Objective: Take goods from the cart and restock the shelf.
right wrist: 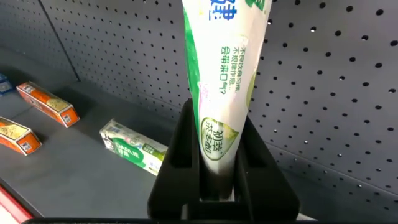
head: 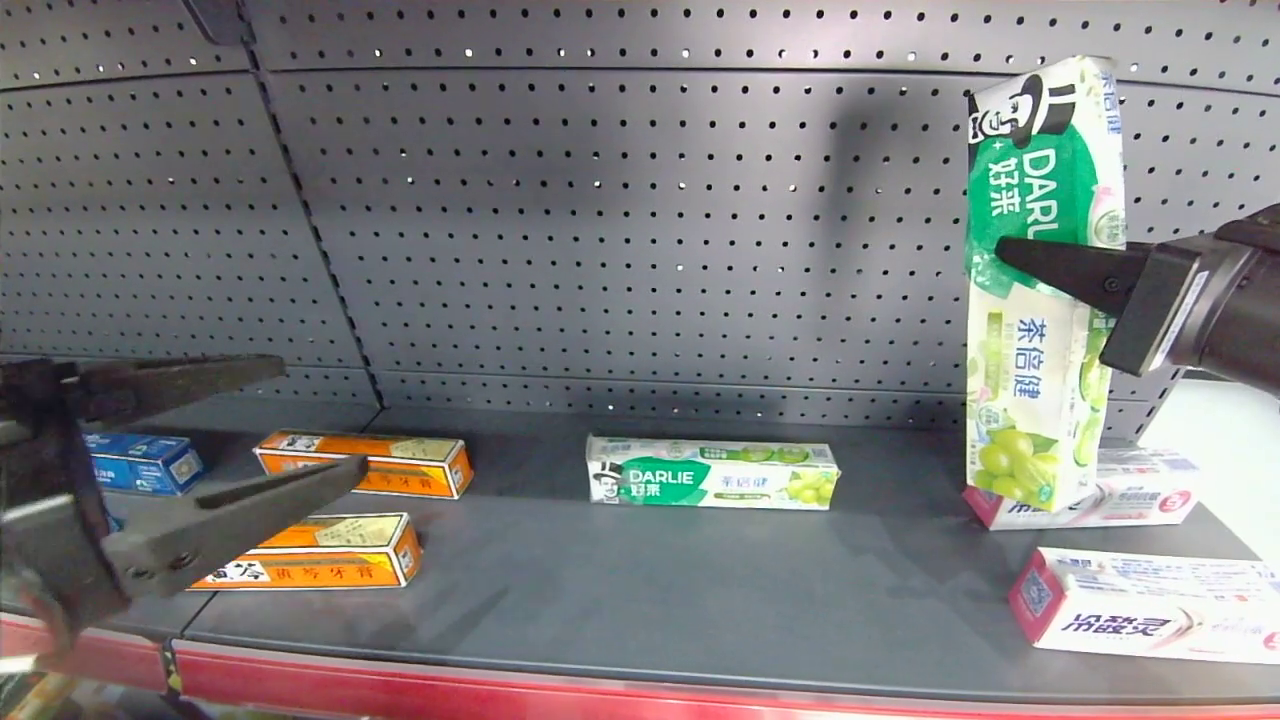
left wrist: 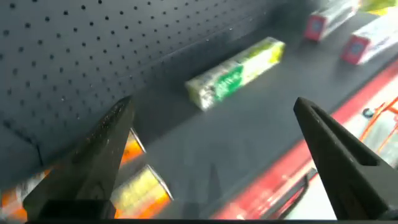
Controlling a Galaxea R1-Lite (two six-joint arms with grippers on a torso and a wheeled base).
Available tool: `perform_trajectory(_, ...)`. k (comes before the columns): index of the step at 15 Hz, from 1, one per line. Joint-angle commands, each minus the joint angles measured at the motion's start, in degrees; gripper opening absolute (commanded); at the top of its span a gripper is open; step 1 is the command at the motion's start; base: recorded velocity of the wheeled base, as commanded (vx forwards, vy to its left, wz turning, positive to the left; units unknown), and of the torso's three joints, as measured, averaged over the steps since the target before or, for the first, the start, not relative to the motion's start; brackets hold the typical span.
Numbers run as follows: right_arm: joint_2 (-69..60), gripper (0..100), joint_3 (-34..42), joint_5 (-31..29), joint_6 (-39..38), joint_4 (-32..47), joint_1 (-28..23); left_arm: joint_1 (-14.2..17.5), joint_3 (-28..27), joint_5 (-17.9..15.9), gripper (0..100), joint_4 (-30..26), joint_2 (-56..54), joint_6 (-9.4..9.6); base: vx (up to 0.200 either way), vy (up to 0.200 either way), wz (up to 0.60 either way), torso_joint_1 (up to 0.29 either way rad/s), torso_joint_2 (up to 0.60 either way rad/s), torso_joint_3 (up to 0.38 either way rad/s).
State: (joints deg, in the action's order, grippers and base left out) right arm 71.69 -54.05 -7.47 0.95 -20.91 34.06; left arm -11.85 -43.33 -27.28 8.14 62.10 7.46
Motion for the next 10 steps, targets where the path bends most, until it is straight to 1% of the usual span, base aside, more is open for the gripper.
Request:
perform_trajectory(1,0.0,0,0.3,0.0,-0.1,-0.1,0.0,-0.4,-6.4,0.4,100,1.7,14.1,2.91,0.000,0.000,0.00,0.000,0.00,0.000)
perform_trajectory(2,0.2,0,0.4,0.0,-0.2,0.0,0.0,0.0,-9.0,0.0,100,1.8,18.8,6.60,0.000,0.000,0.00,0.000,0.00,0.000)
perform_trajectory(3,0.3,0,0.4,0.1,-0.2,-0.1,0.0,0.3,-10.4,-0.9,100,1.8,21.2,8.89,0.000,0.000,0.00,0.000,0.00,0.000)
perform_trajectory(4,0.3,0,0.3,0.4,-0.2,-0.1,-0.1,1.7,-13.4,-5.1,100,2.1,25.2,11.35,0.000,0.000,0.00,0.000,0.00,0.000)
perform_trajectory(5,0.3,0,0.3,1.1,-0.2,-0.1,-0.1,2.0,-16.1,-9.1,100,1.7,28.2,12.67,0.000,0.000,0.00,0.000,0.00,0.000)
perform_trajectory(6,0.3,0,0.3,1.1,-0.2,-0.1,-0.2,1.8,-17.4,-10.6,100,1.7,30.0,13.37,0.000,0.000,0.00,0.000,0.00,0.000)
perform_trajectory(7,0.2,0,0.4,1.1,-0.2,-0.2,-0.1,1.5,-19.5,-11.7,100,2.1,33.9,14.86,0.000,0.000,0.00,0.000,0.00,0.000)
perform_trajectory(8,0.1,0,0.4,1.1,-0.2,-0.2,-0.1,1.4,-20.8,-13.0,100,1.9,35.7,15.92,0.000,0.000,0.00,0.000,0.00,0.000)
perform_trajectory(9,0.0,0,0.4,1.2,-0.2,-0.2,-0.1,1.5,-21.7,-14.9,100,1.4,37.4,16.53,0.000,0.000,0.00,0.000,0.00,0.000)
perform_trajectory(10,0.0,0,0.3,1.2,-0.2,-0.2,-0.1,1.6,-21.9,-15.7,100,1.3,39.1,16.71,0.000,0.000,0.00,0.000,0.00,0.000)
